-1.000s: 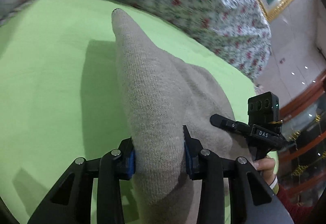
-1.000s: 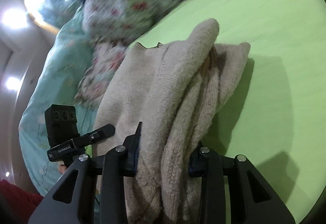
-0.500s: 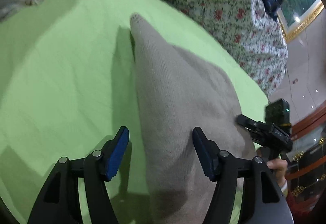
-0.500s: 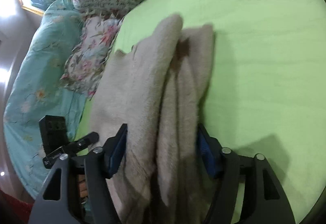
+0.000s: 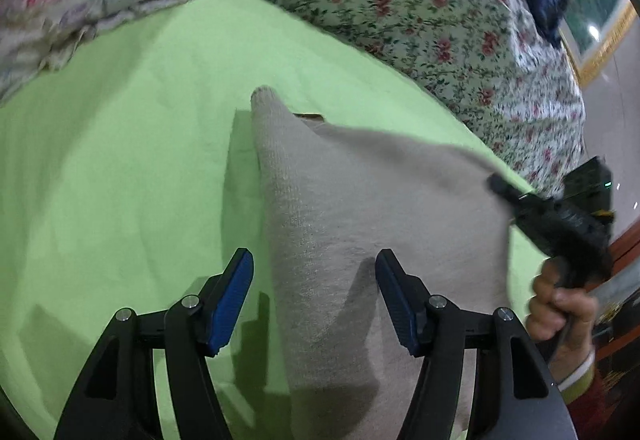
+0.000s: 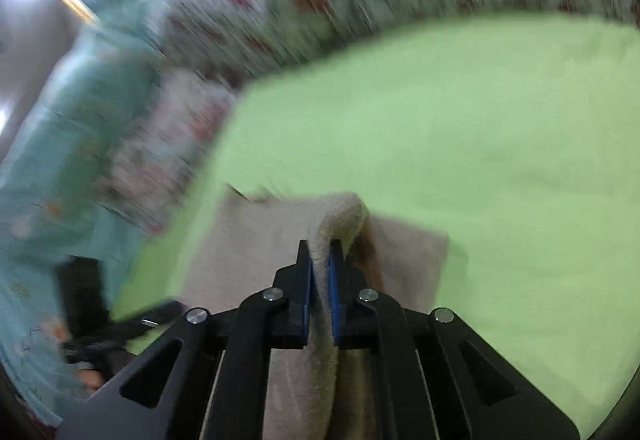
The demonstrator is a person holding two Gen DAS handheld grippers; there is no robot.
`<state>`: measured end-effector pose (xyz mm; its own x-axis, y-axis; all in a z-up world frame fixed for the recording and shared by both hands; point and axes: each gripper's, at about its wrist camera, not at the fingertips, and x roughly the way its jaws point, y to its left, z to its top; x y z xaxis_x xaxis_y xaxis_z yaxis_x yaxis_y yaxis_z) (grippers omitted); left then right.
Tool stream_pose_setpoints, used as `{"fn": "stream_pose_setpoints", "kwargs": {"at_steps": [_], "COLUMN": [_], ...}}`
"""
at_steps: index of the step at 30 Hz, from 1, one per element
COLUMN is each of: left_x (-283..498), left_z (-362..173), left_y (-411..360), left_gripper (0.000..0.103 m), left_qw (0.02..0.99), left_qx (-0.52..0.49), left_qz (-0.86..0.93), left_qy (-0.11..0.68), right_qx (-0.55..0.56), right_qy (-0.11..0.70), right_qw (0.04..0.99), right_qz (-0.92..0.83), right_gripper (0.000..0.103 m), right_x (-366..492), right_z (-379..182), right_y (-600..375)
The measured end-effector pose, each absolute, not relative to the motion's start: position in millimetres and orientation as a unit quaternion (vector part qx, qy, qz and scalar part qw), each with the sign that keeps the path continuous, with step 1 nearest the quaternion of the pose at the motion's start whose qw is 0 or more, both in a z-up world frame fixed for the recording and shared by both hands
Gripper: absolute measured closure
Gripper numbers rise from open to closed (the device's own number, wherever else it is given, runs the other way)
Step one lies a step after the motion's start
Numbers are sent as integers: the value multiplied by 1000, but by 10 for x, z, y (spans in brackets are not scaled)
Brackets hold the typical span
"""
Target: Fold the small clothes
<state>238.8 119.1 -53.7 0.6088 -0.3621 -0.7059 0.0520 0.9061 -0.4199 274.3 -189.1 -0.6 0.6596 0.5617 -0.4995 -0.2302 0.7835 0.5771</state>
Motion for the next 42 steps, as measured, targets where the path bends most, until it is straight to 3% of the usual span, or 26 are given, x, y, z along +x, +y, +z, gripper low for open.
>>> {"fn": "stream_pose_setpoints", "kwargs": {"at_steps": [2, 8, 11, 14, 15, 23, 30, 37, 38, 39, 42], "left_x": [2426, 2499, 2362, 2067, 1927, 657, 368, 611, 631, 642, 647], "left_z": [-559, -619, -513, -415, -393, -490, -821, -958, -945, -922, -868], "left_y": [1102, 843, 816, 831, 841, 864, 671, 619, 640, 663, 644], "left_gripper": [37, 37, 38, 38, 38, 38, 38, 40, 42, 50, 80], "left_qw": [881, 882, 886, 890, 892, 903, 895, 896, 897, 897, 899], "left_qx": [-155, -96, -81, -78, -75, -71, -54, -63, -73, -84, -77], "left_qz": [-105, -70, -67, -77, -79, -95, -95, -49, -45, -47, -38], "left_qy": [433, 455, 451, 443, 438, 412, 433, 436, 435, 431, 430], "right_qx": [255, 257, 278, 284, 282, 277, 264, 244, 244, 234, 230], "right_qy": [343, 433, 430, 413, 405, 377, 398, 425, 429, 436, 418], "right_qw": [881, 852, 848, 853, 857, 866, 858, 849, 847, 847, 852], "right_qz": [203, 141, 140, 147, 151, 177, 187, 198, 197, 195, 214], "right_gripper": [95, 95, 84, 57, 55, 55, 55, 56, 68, 90, 95], "right_x": [2697, 2899, 2771, 2473, 2344, 1134, 782, 960, 989, 1025, 1005], "right_z": [-41, -627, -576, -357, -293, -251, -485, -713, -735, -730, -520], "right_y": [-2060, -2148, -2167, -2209, -2218, -2172, -1986, -1777, -1758, -1729, -1749]}}
